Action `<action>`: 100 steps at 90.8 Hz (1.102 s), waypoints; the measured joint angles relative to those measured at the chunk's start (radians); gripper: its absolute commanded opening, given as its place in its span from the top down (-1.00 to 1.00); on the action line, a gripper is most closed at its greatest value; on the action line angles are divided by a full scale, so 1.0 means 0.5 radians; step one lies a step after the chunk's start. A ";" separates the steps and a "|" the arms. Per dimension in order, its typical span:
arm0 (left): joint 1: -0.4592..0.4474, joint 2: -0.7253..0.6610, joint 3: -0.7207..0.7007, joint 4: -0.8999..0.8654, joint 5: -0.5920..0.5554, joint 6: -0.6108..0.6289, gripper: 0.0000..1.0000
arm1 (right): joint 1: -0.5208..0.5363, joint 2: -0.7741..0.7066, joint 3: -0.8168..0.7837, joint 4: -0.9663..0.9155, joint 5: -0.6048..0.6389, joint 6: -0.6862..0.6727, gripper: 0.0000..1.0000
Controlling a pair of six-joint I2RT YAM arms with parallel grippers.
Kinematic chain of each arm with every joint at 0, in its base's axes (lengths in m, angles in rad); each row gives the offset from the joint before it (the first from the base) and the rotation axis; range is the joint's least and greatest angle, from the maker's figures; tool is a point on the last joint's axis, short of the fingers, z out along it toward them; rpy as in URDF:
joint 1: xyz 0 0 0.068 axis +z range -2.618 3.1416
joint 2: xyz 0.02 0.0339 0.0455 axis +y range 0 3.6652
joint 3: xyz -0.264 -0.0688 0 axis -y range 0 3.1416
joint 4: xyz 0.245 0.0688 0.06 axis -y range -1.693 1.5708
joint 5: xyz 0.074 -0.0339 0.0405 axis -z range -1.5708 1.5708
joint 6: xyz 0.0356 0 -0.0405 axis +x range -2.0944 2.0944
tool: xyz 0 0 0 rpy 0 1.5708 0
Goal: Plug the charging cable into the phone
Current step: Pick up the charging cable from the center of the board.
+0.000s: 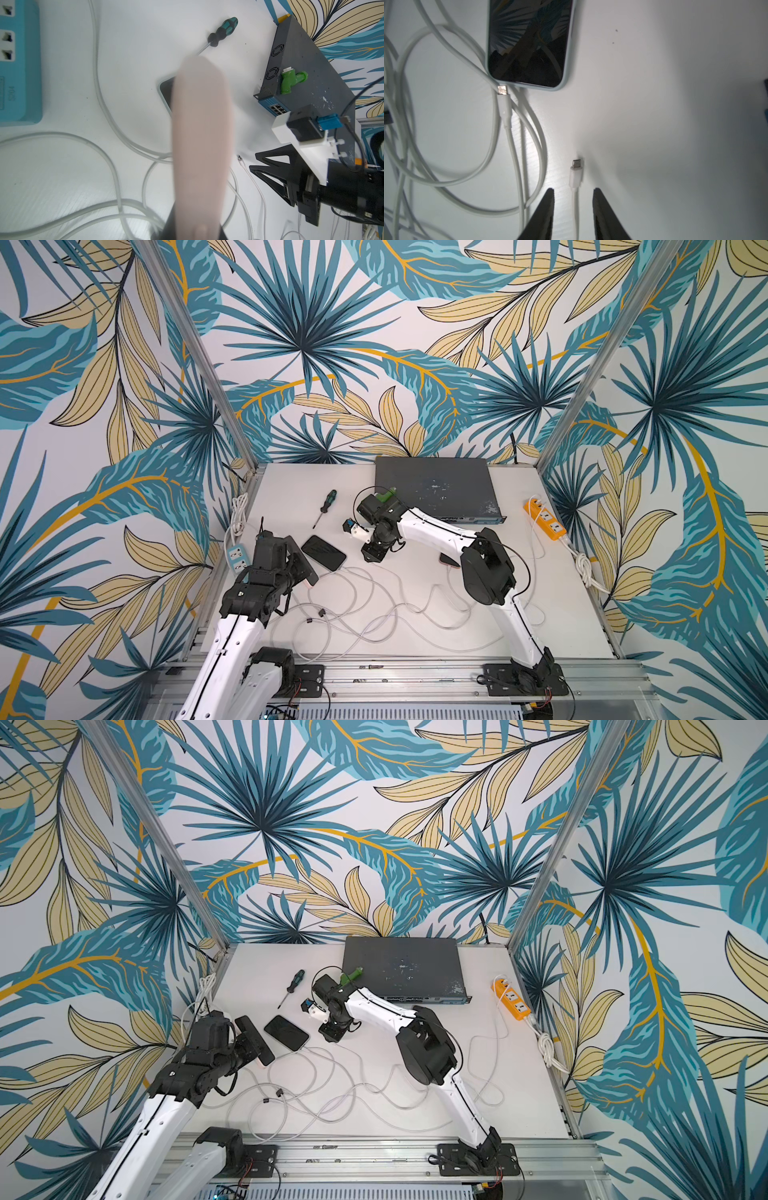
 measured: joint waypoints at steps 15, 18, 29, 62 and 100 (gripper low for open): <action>0.001 -0.021 -0.014 0.002 0.003 0.001 1.00 | 0.006 0.096 0.041 -0.070 0.085 -0.034 0.40; 0.001 -0.023 -0.021 0.005 0.005 0.000 1.00 | 0.009 0.105 0.043 -0.080 0.089 -0.038 0.41; 0.002 -0.025 -0.043 0.003 0.008 0.001 1.00 | 0.034 0.111 0.047 -0.091 0.108 -0.051 0.39; 0.002 -0.025 -0.056 0.004 0.008 0.005 1.00 | 0.105 0.116 0.047 -0.090 0.152 -0.071 0.47; 0.002 -0.025 -0.094 0.005 0.014 0.007 1.00 | 0.137 0.115 0.052 -0.083 0.446 -0.098 1.00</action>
